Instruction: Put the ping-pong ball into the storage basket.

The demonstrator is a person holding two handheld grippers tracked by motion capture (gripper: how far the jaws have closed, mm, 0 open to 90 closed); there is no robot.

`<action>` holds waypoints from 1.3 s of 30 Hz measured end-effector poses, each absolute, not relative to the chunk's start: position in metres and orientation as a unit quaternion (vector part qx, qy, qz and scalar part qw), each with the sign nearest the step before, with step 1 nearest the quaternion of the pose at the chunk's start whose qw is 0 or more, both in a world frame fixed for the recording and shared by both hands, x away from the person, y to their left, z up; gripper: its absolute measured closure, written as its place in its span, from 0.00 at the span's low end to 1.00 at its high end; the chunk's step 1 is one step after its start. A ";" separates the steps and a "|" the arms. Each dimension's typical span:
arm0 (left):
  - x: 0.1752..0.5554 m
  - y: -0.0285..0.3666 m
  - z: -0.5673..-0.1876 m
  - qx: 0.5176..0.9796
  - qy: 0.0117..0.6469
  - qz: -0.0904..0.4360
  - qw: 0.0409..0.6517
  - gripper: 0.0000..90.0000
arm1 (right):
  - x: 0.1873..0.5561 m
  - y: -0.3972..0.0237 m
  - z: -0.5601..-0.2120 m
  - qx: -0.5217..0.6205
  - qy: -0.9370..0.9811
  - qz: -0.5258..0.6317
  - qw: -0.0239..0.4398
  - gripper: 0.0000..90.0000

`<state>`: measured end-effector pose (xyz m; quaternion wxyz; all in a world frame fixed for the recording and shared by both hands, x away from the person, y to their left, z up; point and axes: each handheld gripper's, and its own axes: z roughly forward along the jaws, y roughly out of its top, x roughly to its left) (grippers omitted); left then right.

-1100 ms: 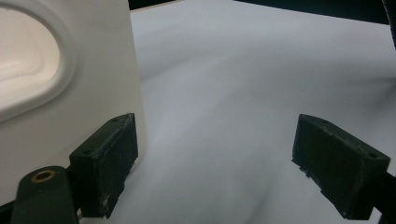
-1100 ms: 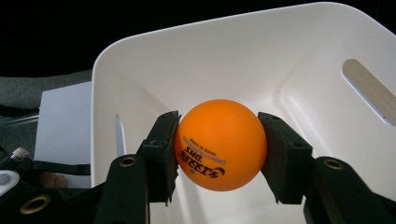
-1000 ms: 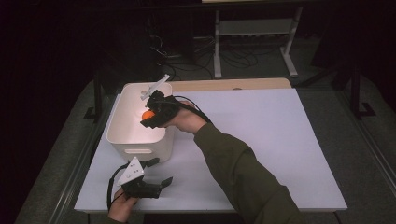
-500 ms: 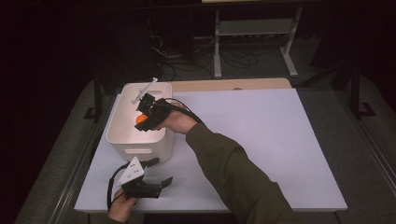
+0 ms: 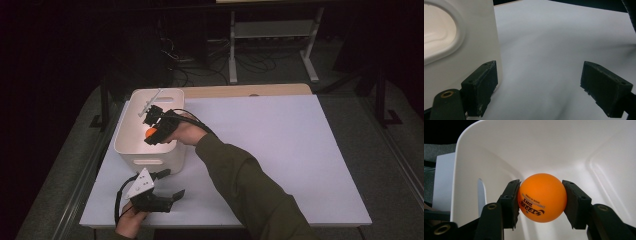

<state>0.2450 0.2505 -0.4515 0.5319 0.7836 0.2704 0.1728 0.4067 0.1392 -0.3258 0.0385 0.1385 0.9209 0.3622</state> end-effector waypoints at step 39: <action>0.246 0.251 -0.452 0.783 0.273 0.171 0.533 0.16 | 0.408 0.075 -0.283 0.187 0.890 0.410 0.073 0.27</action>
